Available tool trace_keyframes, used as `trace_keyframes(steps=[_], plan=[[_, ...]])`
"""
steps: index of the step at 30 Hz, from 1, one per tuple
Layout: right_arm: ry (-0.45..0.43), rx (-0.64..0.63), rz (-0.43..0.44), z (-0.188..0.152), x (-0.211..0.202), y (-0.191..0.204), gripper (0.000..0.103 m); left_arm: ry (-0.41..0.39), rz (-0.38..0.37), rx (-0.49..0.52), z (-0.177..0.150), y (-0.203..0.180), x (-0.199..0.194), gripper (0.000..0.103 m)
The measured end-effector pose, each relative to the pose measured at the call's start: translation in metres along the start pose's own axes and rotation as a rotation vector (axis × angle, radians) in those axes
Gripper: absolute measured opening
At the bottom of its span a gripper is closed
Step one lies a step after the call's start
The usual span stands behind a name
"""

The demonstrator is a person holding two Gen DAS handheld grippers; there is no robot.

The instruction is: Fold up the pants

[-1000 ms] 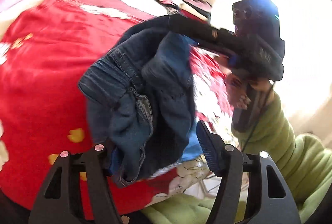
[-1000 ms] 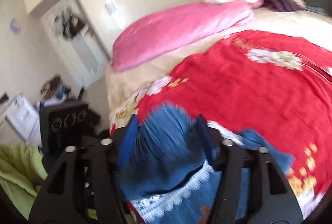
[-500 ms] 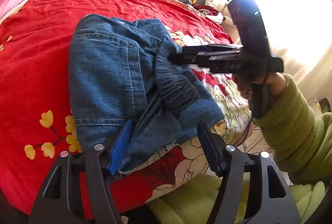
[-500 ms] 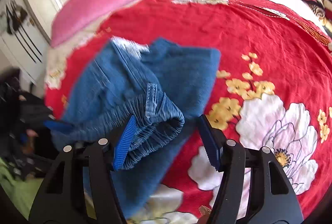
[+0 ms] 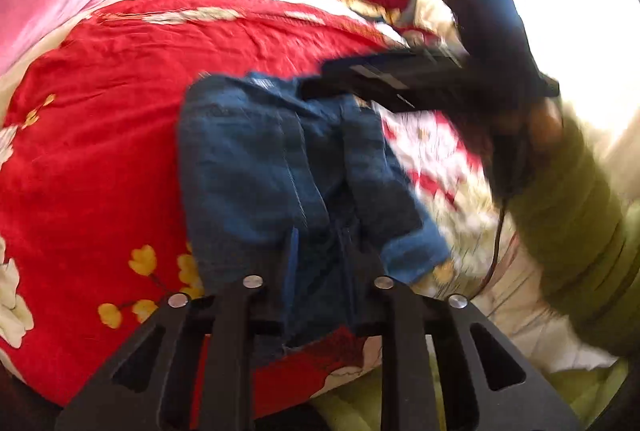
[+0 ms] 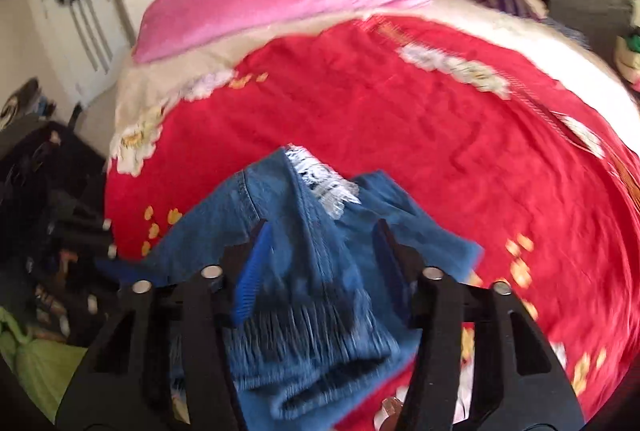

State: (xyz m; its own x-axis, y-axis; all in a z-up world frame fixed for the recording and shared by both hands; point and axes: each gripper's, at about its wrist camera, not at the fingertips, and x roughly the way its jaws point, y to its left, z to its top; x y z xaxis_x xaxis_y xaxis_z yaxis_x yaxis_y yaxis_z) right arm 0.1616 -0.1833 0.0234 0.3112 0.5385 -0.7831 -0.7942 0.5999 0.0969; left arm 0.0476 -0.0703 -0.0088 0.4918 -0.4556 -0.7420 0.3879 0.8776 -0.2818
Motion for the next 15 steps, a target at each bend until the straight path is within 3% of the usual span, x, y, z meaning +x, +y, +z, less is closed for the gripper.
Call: trace_keyframes(steps=[2, 4, 6, 10, 13, 15], plan=[[0.061, -0.028, 0.028, 0.001, 0.018, 0.002, 0.039, 0.034, 0.018, 0.025, -0.007, -0.006, 0.010, 0.017], [0.126, -0.073, 0.053, -0.002, 0.036, 0.011, 0.011, 0.039, 0.031, 0.033, -0.012, -0.005, 0.012, 0.017], [0.133, -0.111, 0.029, -0.001, 0.039, 0.024, 0.003, 0.031, 0.026, 0.023, -0.012, -0.002, 0.010, 0.017], [0.052, -0.137, -0.065, 0.020, 0.030, 0.031, 0.002, 0.018, 0.043, 0.032, -0.012, -0.003, 0.007, 0.018], [0.069, -0.167, -0.135, 0.029, 0.043, 0.024, 0.000, 0.015, 0.047, 0.027, -0.012, -0.002, 0.007, 0.018], [0.095, -0.161, -0.123, 0.027, 0.053, 0.019, 0.000, 0.014, 0.049, 0.024, -0.011, -0.003, 0.009, 0.018]])
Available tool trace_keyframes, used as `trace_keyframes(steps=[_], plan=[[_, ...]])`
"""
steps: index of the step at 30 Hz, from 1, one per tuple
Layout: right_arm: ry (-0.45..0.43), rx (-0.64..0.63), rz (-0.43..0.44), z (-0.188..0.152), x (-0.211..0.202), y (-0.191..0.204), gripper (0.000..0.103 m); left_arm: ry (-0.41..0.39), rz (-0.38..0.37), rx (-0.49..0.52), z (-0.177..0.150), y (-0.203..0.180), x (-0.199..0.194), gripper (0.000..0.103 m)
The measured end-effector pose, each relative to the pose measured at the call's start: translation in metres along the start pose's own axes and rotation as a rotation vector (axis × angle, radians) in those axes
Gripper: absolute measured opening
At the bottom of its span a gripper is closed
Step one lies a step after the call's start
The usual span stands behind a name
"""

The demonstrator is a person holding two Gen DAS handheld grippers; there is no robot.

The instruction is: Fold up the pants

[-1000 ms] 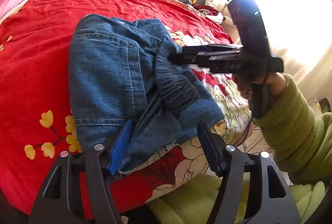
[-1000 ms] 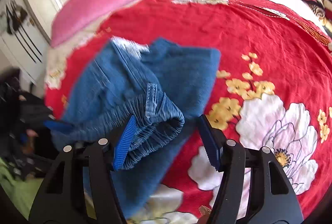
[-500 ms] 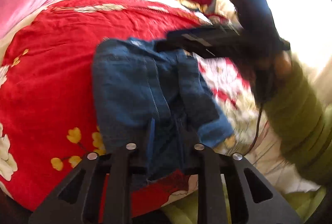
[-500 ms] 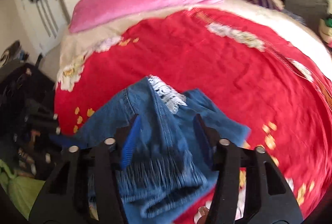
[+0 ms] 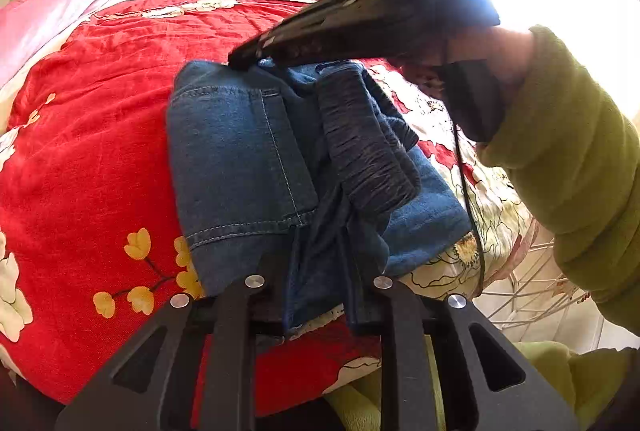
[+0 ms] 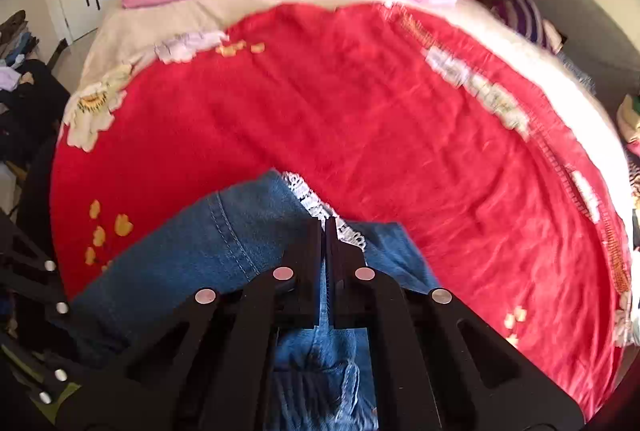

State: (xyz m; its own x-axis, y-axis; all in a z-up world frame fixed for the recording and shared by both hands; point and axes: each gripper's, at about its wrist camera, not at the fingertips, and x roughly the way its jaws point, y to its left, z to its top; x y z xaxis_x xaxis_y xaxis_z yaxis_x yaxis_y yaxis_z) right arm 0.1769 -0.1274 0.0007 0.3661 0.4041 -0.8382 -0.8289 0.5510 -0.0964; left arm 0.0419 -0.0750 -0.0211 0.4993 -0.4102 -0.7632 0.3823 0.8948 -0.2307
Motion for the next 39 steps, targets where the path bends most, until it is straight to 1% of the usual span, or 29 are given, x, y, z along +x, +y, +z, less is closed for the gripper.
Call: trace_keyframes(steps=[3, 8, 9, 11, 12, 13, 14, 15, 16, 17, 19, 21, 23, 24, 25, 30, 31, 33, 36, 38, 39], plan=[[0.015, -0.007, -0.007, -0.003, 0.009, 0.001, 0.000, 0.001, -0.004, -0.006, 0.000, 0.001, 0.002, 0.018], [-0.025, 0.046, 0.011, -0.003, 0.001, -0.005, 0.001, 0.004, -0.011, -0.011, -0.002, 0.001, 0.002, 0.018], [-0.040, 0.068, 0.020, -0.004, -0.003, -0.008, 0.004, 0.004, -0.014, -0.014, -0.002, 0.001, 0.001, 0.018], [-0.061, 0.114, 0.041, -0.007, -0.012, -0.015, 0.020, 0.004, -0.019, -0.019, -0.002, 0.002, 0.002, 0.018], [-0.077, 0.136, 0.039, -0.009, -0.018, -0.019, 0.033, 0.004, -0.019, -0.019, -0.002, 0.002, 0.001, 0.019], [-0.096, 0.154, 0.029, -0.012, -0.025, -0.022, 0.036, 0.004, -0.020, -0.018, -0.002, 0.003, 0.001, 0.020], [-0.111, 0.167, 0.031, -0.015, -0.031, -0.024, 0.037, 0.002, -0.022, -0.018, -0.002, 0.003, 0.001, 0.021], [-0.128, 0.181, 0.032, -0.019, -0.039, -0.025, 0.041, 0.001, -0.026, -0.018, -0.003, 0.002, 0.000, 0.024], [-0.150, 0.196, 0.028, -0.024, -0.048, -0.026, 0.047, -0.001, -0.028, -0.017, -0.003, 0.002, 0.000, 0.026], [-0.167, 0.204, 0.029, -0.028, -0.055, -0.026, 0.050, -0.004, -0.032, -0.019, -0.003, 0.001, -0.001, 0.029], [-0.205, 0.218, 0.026, -0.039, -0.071, -0.024, 0.057, -0.009, -0.036, -0.018, -0.003, -0.001, -0.003, 0.037], [-0.227, 0.230, 0.020, -0.050, -0.083, -0.022, 0.058, -0.017, -0.036, -0.016, -0.003, -0.002, -0.007, 0.040], [-0.252, 0.248, 0.017, -0.064, -0.096, -0.020, 0.061, -0.028, -0.033, -0.020, -0.003, -0.002, -0.011, 0.046], [-0.262, 0.258, 0.015, -0.072, -0.102, -0.019, 0.064, -0.036, -0.033, -0.023, -0.003, -0.002, -0.013, 0.053], [-0.267, 0.268, 0.009, -0.079, -0.106, -0.018, 0.065, -0.043, -0.031, -0.027, -0.003, -0.001, -0.016, 0.059], [-0.270, 0.312, -0.004, -0.114, -0.121, -0.012, 0.065, -0.078, -0.015, -0.045, 0.001, 0.004, -0.028, 0.061], [-0.271, 0.316, -0.008, -0.119, -0.123, -0.010, 0.065, -0.081, -0.010, -0.048, 0.001, 0.004, -0.030, 0.066], [-0.277, 0.323, -0.001, -0.128, -0.128, -0.007, 0.065, -0.090, 0.002, -0.055, 0.004, 0.007, -0.033, 0.071], [-0.270, 0.311, 0.004, -0.136, -0.133, 0.001, 0.072, -0.100, 0.019, -0.064, 0.005, 0.010, -0.037, 0.072], [-0.257, 0.287, -0.007, -0.139, -0.134, 0.008, 0.072, -0.110, 0.044, -0.070, 0.006, 0.015, -0.041, 0.080], [-0.251, 0.273, -0.008, -0.141, -0.134, 0.013, 0.072, -0.117, 0.063, -0.082, 0.008, 0.020, -0.043, 0.090]])
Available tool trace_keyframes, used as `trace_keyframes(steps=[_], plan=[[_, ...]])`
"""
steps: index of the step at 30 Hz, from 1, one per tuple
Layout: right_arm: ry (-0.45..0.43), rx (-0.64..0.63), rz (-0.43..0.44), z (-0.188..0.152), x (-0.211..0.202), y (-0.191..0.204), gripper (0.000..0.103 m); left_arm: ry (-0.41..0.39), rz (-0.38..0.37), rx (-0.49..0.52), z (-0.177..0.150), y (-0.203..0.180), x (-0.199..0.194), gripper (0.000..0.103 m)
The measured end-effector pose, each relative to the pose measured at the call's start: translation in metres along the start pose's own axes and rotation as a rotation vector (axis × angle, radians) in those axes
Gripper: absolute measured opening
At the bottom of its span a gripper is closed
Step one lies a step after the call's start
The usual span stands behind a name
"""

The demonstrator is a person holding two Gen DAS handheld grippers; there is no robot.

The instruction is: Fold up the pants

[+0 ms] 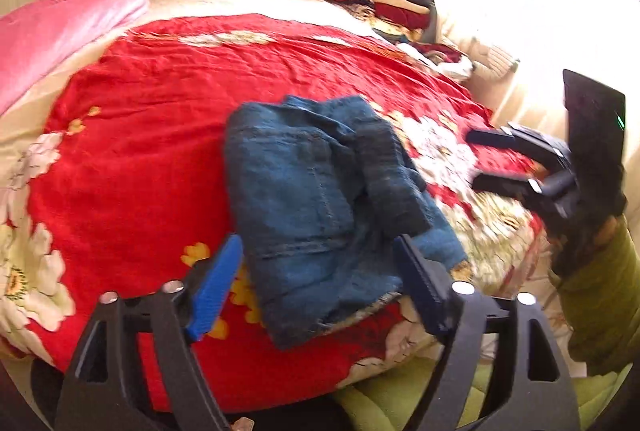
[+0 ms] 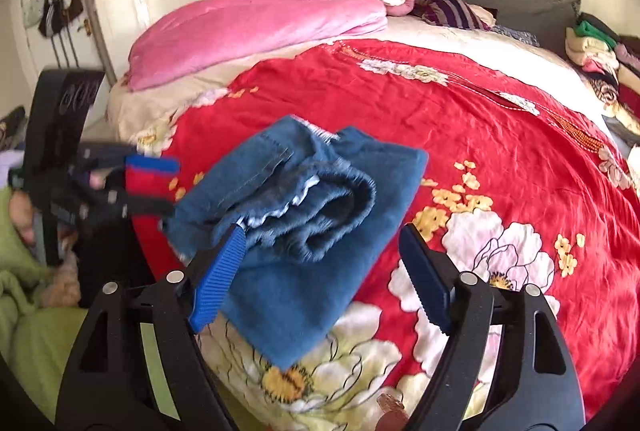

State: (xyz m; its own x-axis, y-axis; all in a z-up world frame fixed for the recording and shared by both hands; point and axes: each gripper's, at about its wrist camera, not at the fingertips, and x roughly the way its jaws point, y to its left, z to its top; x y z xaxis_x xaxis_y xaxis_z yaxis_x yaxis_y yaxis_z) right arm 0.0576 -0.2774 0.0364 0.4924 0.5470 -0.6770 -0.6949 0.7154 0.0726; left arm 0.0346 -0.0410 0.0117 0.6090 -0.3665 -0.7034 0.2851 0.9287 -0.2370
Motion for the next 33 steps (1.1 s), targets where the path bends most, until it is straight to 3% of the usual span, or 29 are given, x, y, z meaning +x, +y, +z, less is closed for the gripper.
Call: trace_keyframes(steps=[3, 6, 7, 8, 10, 12, 13, 17, 18, 19, 20, 22, 29, 33], plan=[[0.004, -0.047, 0.023, -0.006, -0.002, 0.015, 0.072, -0.015, 0.029, -0.050, 0.009, 0.019, -0.002, 0.093], [-0.001, -0.142, 0.055, -0.009, 0.000, 0.039, 0.072, -0.011, 0.003, -0.117, 0.022, 0.037, 0.003, 0.091], [0.006, -0.200, 0.076, -0.010, 0.004, 0.051, 0.071, -0.006, 0.000, -0.123, 0.026, 0.039, 0.006, 0.087], [0.013, -0.242, 0.080, -0.010, 0.007, 0.060, 0.069, 0.007, -0.001, -0.119, 0.031, 0.040, 0.012, 0.073], [0.024, -0.327, 0.119, -0.008, 0.016, 0.080, 0.055, 0.032, 0.007, -0.106, 0.039, 0.040, 0.025, 0.055], [0.030, -0.398, 0.153, -0.006, 0.024, 0.095, 0.046, 0.064, 0.005, -0.099, 0.045, 0.039, 0.041, 0.049], [0.032, -0.429, 0.158, -0.006, 0.028, 0.101, 0.040, 0.075, 0.007, -0.094, 0.047, 0.038, 0.047, 0.048], [0.076, -0.552, 0.126, -0.007, 0.055, 0.122, 0.034, 0.122, 0.019, -0.088, 0.044, 0.038, 0.071, 0.049], [0.105, -0.553, 0.133, -0.008, 0.064, 0.121, 0.014, 0.125, 0.020, -0.090, 0.042, 0.039, 0.074, 0.049], [0.139, -0.534, 0.148, -0.010, 0.070, 0.119, 0.001, 0.126, 0.022, -0.093, 0.041, 0.040, 0.076, 0.052], [0.183, -0.495, 0.168, -0.011, 0.078, 0.112, 0.001, 0.129, 0.023, -0.096, 0.040, 0.041, 0.078, 0.052], [0.179, -0.482, 0.220, -0.014, 0.071, 0.108, 0.001, 0.128, 0.023, -0.089, 0.040, 0.040, 0.079, 0.052], [0.201, -0.418, 0.229, -0.030, 0.076, 0.102, 0.003, 0.109, 0.018, -0.089, 0.038, 0.039, 0.080, 0.052], [0.174, -0.388, 0.242, -0.023, 0.056, 0.101, 0.011, 0.090, 0.019, -0.085, 0.039, 0.035, 0.073, 0.052]])
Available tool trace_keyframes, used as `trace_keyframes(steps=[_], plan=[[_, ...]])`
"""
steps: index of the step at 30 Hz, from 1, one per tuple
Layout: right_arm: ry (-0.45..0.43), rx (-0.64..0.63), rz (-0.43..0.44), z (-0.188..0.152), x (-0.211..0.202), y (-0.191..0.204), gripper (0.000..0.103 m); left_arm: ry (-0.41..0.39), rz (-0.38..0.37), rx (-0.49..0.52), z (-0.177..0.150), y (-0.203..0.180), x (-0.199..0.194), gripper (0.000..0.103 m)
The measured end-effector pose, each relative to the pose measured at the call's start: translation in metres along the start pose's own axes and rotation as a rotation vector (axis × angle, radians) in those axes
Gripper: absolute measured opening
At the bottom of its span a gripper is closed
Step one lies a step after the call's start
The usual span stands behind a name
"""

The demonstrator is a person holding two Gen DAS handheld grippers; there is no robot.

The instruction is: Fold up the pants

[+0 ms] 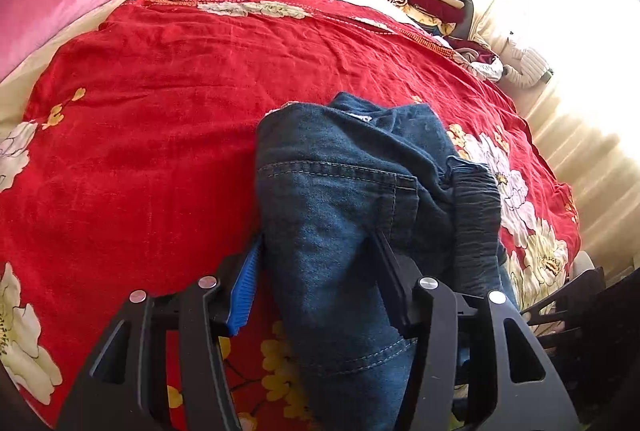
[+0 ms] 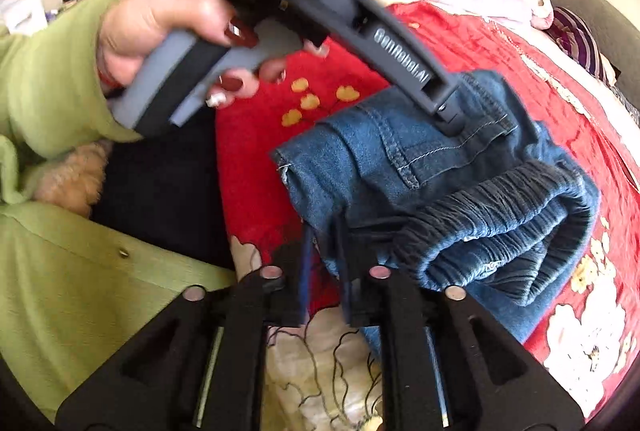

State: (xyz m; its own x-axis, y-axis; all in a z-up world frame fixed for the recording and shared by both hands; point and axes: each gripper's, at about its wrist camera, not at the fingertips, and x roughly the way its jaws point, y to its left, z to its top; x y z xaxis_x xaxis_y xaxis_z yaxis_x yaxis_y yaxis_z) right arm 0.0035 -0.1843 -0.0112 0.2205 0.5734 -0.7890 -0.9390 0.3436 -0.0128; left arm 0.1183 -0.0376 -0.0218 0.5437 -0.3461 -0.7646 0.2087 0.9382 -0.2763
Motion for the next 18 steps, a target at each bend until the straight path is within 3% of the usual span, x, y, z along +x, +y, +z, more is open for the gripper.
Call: trace_keyframes(steps=[3, 7, 11, 15, 18], plan=[[-0.054, 0.017, -0.009, 0.004, -0.020, 0.003, 0.013, -0.009, -0.003, 0.001, 0.000, -0.002, -0.005, 0.052], [-0.139, 0.072, -0.040, 0.006, -0.049, -0.001, 0.031, -0.027, -0.005, 0.001, 0.000, -0.004, -0.012, 0.058], [-0.210, 0.116, -0.095, 0.006, -0.071, -0.009, 0.035, -0.052, -0.006, 0.005, 0.001, -0.008, -0.021, 0.058], [-0.277, 0.169, -0.169, 0.011, -0.089, -0.023, 0.051, -0.071, 0.002, 0.008, 0.002, -0.011, -0.029, 0.069], [-0.312, 0.209, -0.213, 0.009, -0.101, -0.033, 0.061, -0.085, 0.008, 0.009, 0.003, -0.011, -0.033, 0.070]])
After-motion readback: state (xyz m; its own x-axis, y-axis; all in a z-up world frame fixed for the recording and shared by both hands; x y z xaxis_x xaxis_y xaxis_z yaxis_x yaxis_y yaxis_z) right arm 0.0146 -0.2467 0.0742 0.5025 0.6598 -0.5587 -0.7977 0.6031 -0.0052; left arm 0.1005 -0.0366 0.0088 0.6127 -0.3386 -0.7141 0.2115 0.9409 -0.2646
